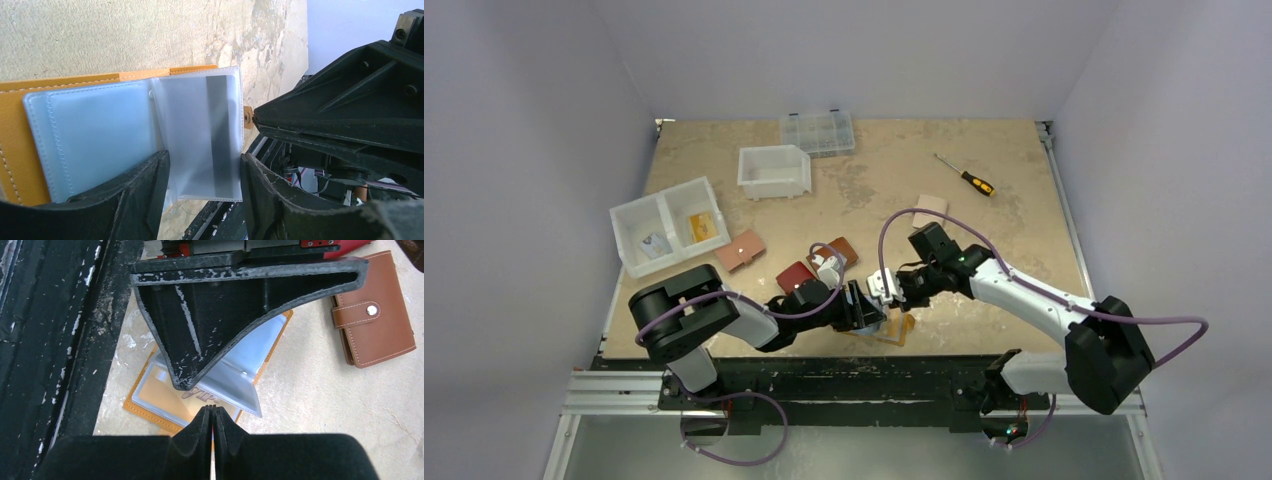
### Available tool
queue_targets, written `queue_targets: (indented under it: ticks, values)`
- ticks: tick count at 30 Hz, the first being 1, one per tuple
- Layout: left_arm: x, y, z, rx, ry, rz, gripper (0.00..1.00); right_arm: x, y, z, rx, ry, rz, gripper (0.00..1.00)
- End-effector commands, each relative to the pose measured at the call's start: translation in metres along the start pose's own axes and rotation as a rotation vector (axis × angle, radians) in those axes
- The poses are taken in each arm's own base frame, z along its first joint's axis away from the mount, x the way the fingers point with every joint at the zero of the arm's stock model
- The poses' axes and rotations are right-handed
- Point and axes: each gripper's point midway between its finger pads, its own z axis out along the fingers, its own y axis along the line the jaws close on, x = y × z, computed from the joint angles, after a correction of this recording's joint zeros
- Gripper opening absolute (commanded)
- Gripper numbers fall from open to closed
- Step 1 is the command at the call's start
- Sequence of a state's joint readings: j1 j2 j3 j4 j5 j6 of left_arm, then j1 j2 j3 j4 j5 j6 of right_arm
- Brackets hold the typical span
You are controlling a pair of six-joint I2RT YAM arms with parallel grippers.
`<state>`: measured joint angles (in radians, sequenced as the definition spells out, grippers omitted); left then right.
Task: Take the credit cards out of the card holder
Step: Remove the credit card from the card holder.
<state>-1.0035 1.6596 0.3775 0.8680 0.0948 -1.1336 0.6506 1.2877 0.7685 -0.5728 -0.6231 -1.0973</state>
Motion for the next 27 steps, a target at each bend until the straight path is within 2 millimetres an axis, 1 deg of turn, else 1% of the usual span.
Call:
queue_targets:
  ticks: [1,7,15,19,24,27]
  values:
    - [0.004,0.004,-0.001,0.002,0.013,0.003,0.56,-0.005,-0.013,0.000,0.046,-0.018,0.011,0.08]
    - [0.003,0.003,-0.001,0.005,0.013,0.005,0.56,-0.001,-0.014,0.003,0.038,-0.001,0.027,0.00]
    - [0.003,0.002,-0.002,0.009,0.011,0.005,0.57,0.003,-0.010,0.005,-0.001,0.019,0.033,0.00]
    - [0.004,0.001,-0.002,0.016,0.015,0.007,0.58,-0.001,-0.019,0.009,0.064,-0.007,0.040,0.00]
    - [0.005,0.000,-0.003,0.032,0.016,0.013,0.65,-0.010,-0.029,0.014,0.137,-0.055,0.080,0.00]
    - [0.004,-0.001,-0.005,0.040,0.011,0.017,0.70,-0.011,-0.031,0.021,0.139,-0.061,0.114,0.00]
